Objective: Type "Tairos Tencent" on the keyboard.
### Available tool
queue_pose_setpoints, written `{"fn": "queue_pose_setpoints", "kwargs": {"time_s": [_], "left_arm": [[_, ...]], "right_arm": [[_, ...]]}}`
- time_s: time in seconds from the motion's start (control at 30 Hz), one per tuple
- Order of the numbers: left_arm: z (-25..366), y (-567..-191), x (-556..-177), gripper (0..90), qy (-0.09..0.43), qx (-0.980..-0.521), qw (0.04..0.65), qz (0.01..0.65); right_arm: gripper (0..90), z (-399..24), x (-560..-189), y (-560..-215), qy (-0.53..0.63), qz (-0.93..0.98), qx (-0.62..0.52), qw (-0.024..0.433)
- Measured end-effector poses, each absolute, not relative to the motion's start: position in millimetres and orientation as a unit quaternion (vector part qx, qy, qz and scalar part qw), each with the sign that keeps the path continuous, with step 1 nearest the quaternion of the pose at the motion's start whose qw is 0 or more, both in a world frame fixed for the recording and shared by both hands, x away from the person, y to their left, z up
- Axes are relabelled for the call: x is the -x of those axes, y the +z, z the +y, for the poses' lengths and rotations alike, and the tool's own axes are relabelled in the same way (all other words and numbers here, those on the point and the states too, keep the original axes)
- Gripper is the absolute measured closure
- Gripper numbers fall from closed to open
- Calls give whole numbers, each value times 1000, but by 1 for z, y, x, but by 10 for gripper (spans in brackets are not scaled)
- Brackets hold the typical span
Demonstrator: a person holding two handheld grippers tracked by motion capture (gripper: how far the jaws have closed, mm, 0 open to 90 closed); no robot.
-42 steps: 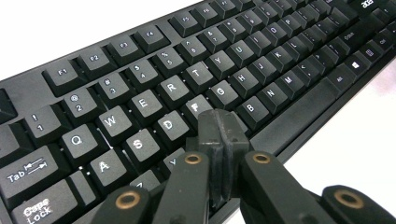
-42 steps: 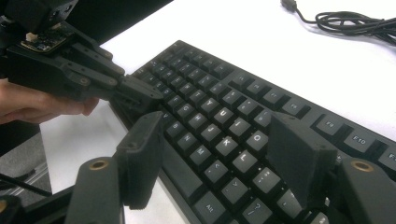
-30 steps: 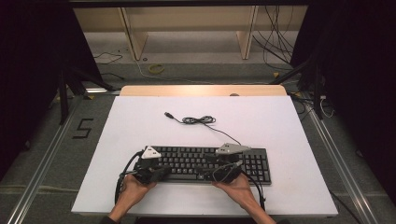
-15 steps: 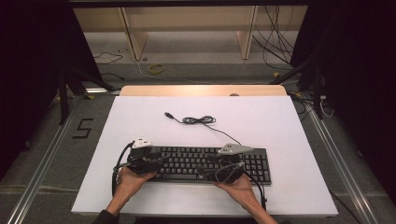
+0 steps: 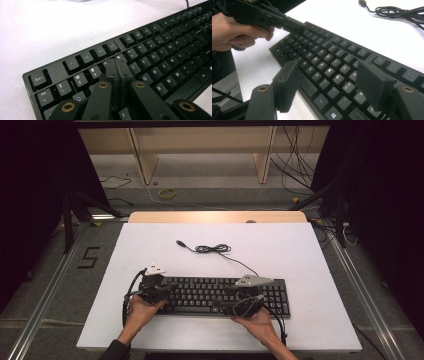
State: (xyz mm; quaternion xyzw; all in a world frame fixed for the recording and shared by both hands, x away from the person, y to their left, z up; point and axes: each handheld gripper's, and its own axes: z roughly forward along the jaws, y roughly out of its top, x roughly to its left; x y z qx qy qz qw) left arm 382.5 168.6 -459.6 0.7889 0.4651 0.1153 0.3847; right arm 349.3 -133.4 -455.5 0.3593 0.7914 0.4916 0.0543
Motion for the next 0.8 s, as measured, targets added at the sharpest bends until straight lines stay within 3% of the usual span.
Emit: {"fn": "queue_pose_setpoints", "kwargs": {"time_s": [0.8], "left_arm": [[161,-473,-387,889,113,-808,353,458]], "right_arm": [[358,-136,-346,-454,497,789,-357,55]]}}
